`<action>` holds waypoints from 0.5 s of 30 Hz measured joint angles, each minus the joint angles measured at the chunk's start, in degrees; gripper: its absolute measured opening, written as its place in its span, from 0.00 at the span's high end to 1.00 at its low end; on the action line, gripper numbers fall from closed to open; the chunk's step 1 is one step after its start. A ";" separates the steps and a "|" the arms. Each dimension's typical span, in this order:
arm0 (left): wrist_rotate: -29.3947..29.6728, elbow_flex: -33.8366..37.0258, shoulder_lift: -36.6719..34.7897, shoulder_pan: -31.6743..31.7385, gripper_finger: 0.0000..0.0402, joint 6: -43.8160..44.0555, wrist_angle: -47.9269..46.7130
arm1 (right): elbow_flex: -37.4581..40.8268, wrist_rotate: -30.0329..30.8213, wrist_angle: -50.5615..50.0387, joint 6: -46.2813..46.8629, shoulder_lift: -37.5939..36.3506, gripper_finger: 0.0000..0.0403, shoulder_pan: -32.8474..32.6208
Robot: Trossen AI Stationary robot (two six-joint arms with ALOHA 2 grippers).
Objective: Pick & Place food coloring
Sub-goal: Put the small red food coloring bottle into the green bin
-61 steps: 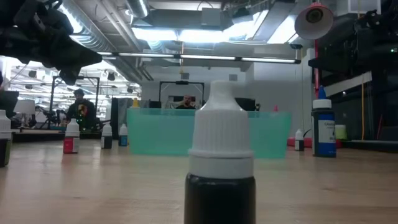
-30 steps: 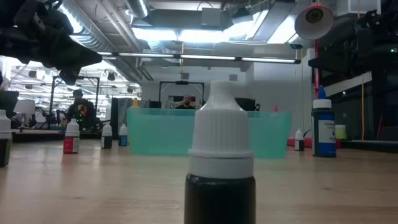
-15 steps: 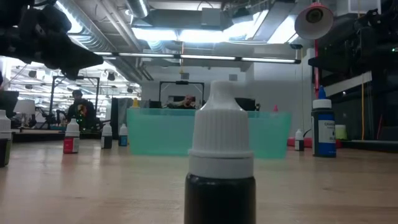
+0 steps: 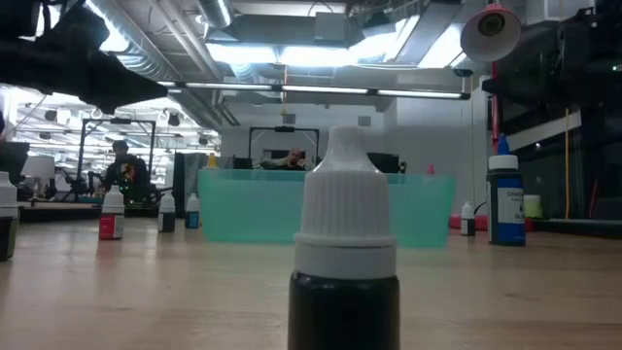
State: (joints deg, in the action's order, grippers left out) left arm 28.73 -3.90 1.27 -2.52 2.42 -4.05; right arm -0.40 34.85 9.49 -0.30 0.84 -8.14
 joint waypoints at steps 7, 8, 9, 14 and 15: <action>2.93 0.00 0.00 0.00 0.96 8.80 0.02 | 0.01 0.00 2.35 -0.12 0.00 0.97 -0.01; 2.43 0.00 0.00 0.00 0.96 10.76 0.02 | 0.00 0.00 2.98 -0.21 0.00 0.97 0.00; 1.97 0.00 0.00 0.00 0.96 12.64 0.16 | 0.00 0.02 3.54 -0.69 0.00 0.97 -0.02; 4.39 0.00 0.07 0.00 0.97 21.18 0.96 | -0.69 0.07 4.33 -6.36 0.02 0.97 -0.01; 4.39 0.00 0.07 0.00 0.97 22.58 1.27 | -1.06 0.10 4.40 -7.39 0.02 0.97 -0.01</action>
State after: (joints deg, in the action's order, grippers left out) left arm 33.12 -3.90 1.34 -2.52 25.00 -2.78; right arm -1.47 34.95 13.88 -7.69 0.86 -8.15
